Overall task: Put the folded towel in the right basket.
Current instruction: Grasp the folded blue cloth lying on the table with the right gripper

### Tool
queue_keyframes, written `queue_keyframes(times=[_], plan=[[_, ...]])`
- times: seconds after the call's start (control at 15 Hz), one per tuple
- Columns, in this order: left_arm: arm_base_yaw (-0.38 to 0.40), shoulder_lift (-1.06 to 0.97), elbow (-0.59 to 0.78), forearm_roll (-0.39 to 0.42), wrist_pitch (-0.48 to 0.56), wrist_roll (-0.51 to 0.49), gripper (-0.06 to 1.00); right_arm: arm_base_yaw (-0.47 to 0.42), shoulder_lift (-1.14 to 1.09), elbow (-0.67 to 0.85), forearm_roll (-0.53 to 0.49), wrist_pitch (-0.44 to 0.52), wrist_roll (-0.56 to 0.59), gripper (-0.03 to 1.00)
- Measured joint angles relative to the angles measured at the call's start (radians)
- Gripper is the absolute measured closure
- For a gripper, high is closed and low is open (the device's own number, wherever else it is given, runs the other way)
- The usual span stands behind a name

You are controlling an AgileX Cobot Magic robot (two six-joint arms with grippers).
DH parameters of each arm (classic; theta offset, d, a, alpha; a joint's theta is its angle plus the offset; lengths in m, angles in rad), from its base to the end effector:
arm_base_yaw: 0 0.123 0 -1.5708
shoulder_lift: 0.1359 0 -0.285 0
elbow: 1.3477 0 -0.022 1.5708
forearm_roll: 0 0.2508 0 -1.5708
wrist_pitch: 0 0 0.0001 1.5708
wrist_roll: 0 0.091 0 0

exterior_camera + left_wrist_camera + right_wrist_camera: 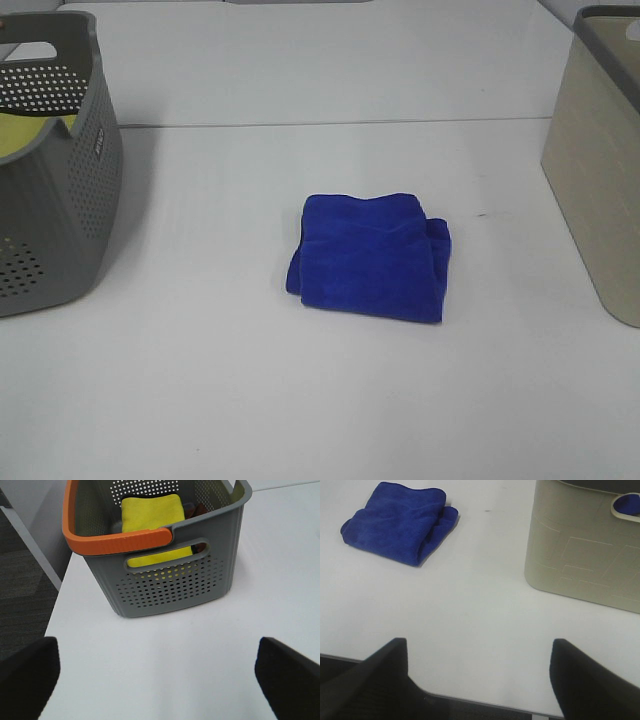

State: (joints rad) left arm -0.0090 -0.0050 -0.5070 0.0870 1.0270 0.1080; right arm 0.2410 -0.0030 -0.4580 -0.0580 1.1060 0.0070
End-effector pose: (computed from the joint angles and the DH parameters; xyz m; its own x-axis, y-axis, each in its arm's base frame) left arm -0.0052 0.0068 0.2822 -0.4174 0.1558 -0.8952 0.0050 0.9856 0.1692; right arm -0.0016 -0.0053 0.2621 -0.5097 -0.1448 -0.8481 -0.2054 0.9777 -0.0435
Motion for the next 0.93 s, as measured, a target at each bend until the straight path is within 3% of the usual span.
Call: queue_keyframes(times=[0.93], plan=[[0.0,0.0,0.0,0.0,0.0,0.0,-0.04,0.0,0.0,0.0,0.0,0.0,0.0,0.2]])
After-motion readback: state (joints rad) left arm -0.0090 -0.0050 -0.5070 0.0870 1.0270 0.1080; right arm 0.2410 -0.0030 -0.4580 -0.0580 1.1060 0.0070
